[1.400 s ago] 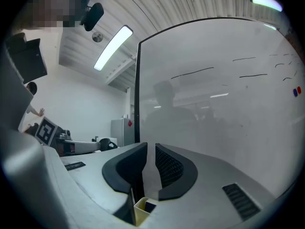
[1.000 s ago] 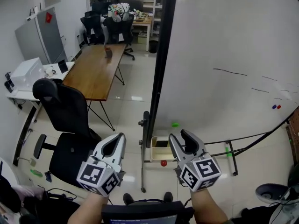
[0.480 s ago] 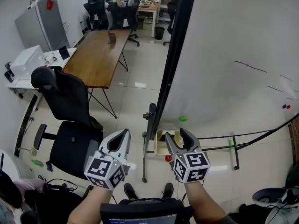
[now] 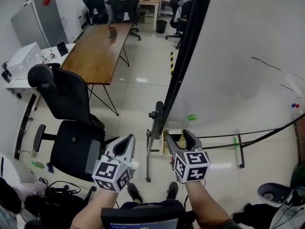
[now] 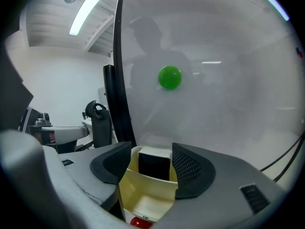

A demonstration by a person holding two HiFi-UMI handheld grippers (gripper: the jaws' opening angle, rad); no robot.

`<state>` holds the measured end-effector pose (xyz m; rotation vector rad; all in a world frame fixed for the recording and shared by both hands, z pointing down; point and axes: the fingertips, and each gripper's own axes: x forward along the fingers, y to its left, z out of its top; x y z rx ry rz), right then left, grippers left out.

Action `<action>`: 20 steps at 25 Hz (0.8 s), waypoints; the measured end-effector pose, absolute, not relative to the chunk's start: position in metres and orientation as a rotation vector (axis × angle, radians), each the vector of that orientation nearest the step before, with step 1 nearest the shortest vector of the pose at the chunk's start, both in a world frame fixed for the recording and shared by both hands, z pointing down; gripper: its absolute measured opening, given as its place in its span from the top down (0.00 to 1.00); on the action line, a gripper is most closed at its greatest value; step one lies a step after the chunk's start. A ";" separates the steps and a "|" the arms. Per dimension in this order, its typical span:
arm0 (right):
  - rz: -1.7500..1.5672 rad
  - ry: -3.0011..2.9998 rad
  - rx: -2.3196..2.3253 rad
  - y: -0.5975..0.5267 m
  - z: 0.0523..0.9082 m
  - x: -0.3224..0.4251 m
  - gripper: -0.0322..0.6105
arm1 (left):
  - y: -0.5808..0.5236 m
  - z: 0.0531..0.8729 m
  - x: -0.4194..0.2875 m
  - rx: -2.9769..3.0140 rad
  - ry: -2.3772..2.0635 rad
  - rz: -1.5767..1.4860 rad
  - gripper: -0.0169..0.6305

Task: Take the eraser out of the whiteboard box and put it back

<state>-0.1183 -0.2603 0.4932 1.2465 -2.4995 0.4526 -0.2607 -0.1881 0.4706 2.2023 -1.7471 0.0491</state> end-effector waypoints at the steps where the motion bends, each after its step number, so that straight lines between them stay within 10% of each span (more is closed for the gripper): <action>1: 0.447 -2.490 1.249 -0.261 0.495 -0.119 0.49 | -0.188 0.473 -0.262 2.200 -1.745 0.051 0.92; 20: 0.350 -2.288 1.314 -0.270 0.516 -0.124 0.53 | -0.185 0.478 -0.274 2.194 -1.719 0.036 0.92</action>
